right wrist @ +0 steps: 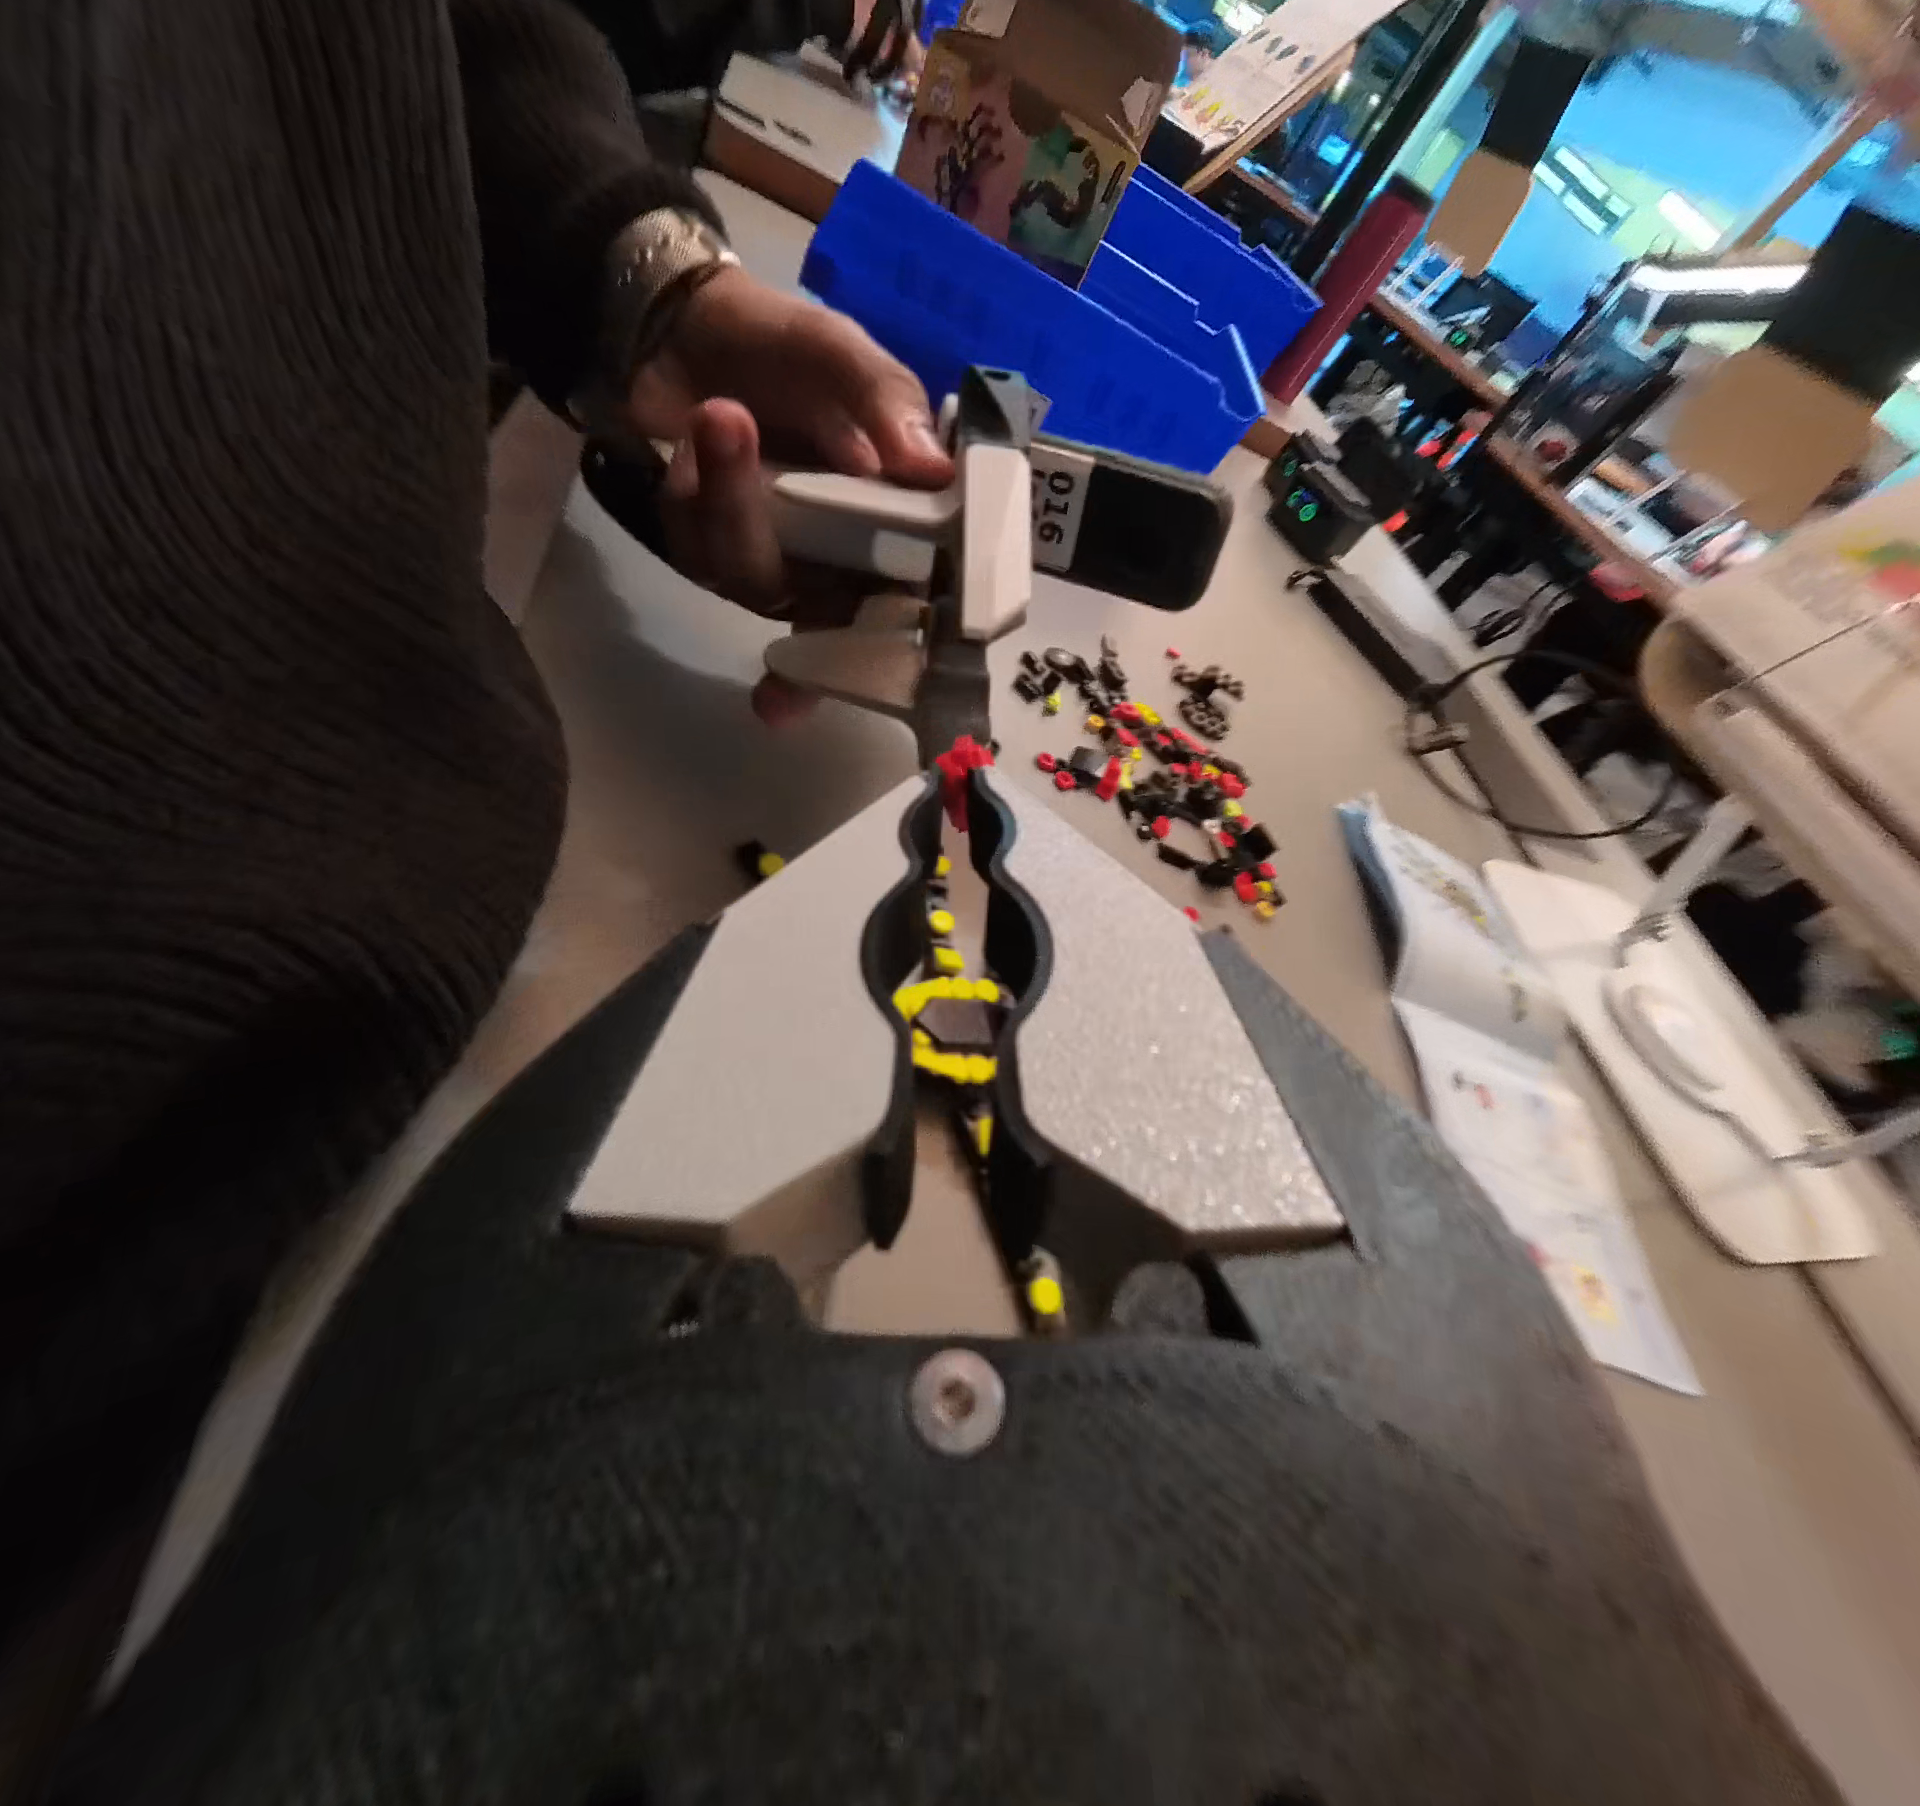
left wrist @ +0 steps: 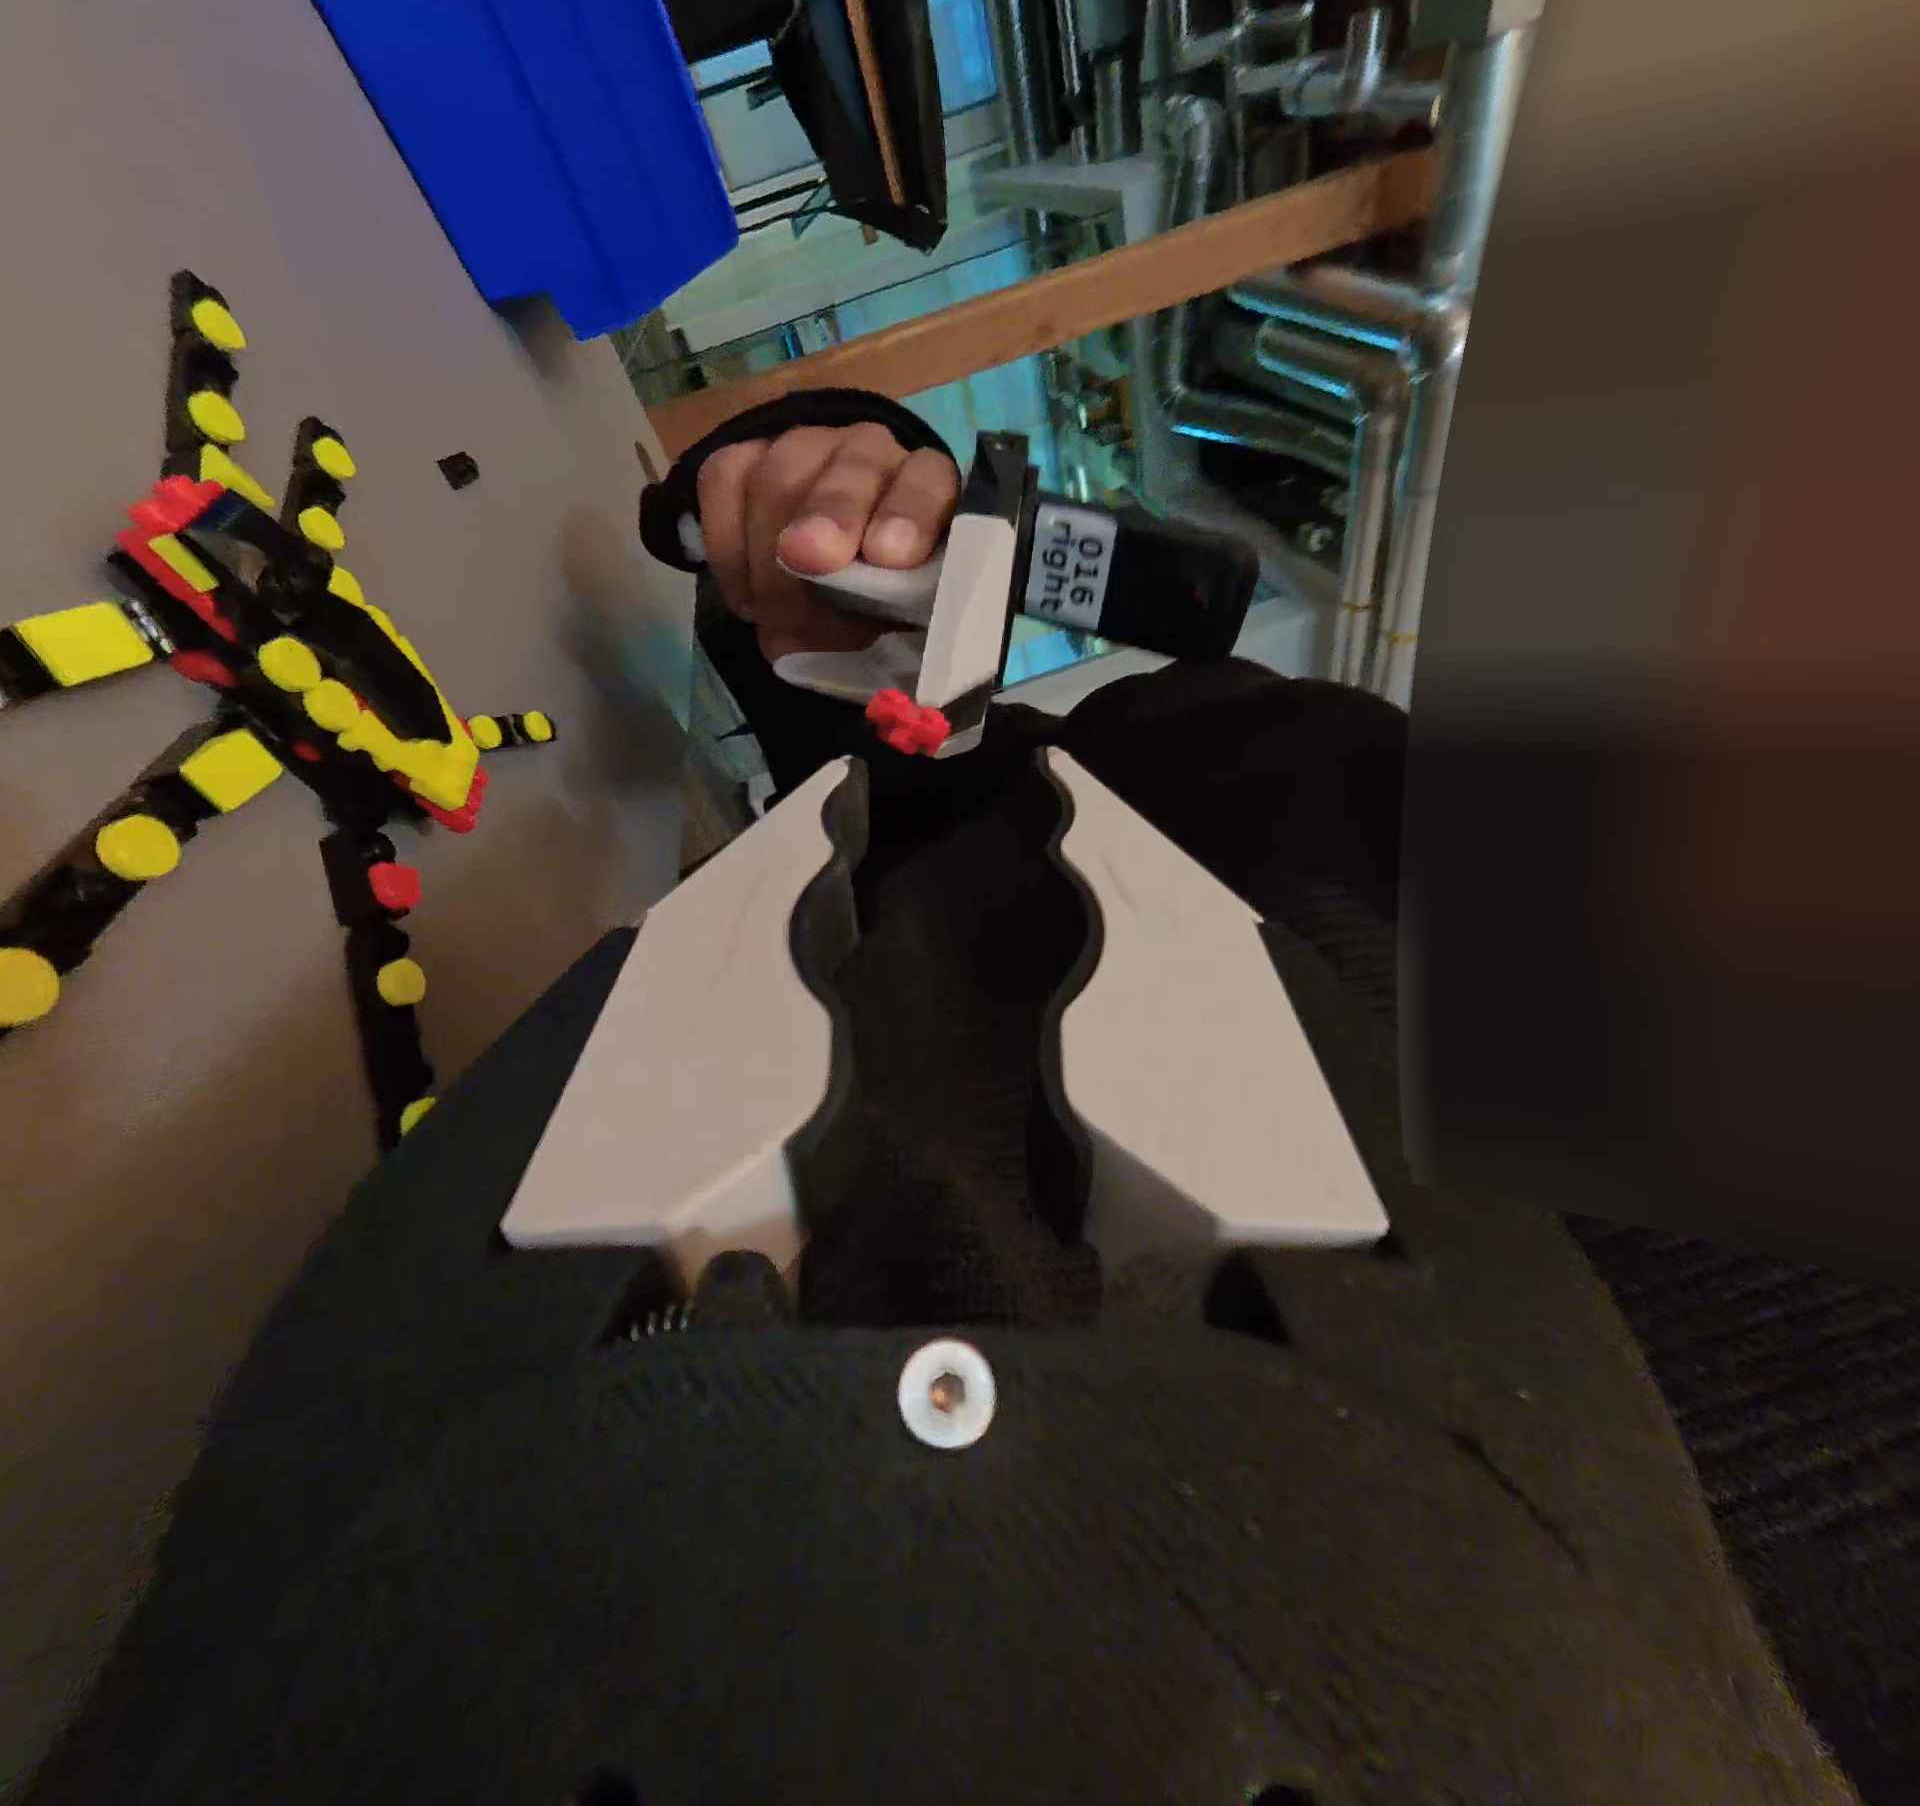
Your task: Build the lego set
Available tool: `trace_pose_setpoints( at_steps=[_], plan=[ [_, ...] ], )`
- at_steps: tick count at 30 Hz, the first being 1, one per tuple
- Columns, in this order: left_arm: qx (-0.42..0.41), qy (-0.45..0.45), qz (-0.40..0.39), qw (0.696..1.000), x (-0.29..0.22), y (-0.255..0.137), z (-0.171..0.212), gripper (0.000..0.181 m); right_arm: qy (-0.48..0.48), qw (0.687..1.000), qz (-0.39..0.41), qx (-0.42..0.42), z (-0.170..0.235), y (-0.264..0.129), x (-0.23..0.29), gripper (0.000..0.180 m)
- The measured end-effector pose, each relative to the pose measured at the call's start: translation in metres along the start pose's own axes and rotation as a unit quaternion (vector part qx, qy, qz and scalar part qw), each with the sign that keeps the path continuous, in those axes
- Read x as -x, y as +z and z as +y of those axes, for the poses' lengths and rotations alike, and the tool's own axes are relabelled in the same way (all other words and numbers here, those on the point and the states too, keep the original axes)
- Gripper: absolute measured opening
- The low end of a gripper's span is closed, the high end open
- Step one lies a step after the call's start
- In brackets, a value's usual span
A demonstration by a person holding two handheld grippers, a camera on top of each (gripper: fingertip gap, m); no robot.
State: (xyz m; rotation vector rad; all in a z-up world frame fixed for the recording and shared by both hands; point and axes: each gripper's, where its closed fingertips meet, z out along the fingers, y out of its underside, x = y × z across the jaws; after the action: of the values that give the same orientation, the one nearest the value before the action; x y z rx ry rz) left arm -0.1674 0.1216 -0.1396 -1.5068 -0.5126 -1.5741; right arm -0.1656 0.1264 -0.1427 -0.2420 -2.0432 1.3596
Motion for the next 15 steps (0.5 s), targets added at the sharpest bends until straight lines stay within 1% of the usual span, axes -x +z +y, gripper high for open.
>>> trace_pose_setpoints(
  at_steps=[4,6,11,15],
  plan=[
    [0.016,-0.018,-0.039,0.999,0.016,0.001,0.007,0.027,-0.143,0.989,0.030,0.014,0.003,0.003,0.004,0.002],
    [0.014,-0.025,-0.035,0.999,0.015,0.002,0.007,0.023,-0.192,0.980,0.030,0.034,0.009,0.005,0.008,0.003],
    [0.010,-0.029,-0.038,0.999,0.017,0.001,0.006,0.011,-0.234,0.971,0.028,0.045,0.009,0.007,0.014,0.003],
    [0.014,-0.019,-0.044,0.999,0.017,0.001,0.007,0.008,-0.255,0.965,0.031,0.050,0.010,0.008,0.015,0.003]
  ],
)
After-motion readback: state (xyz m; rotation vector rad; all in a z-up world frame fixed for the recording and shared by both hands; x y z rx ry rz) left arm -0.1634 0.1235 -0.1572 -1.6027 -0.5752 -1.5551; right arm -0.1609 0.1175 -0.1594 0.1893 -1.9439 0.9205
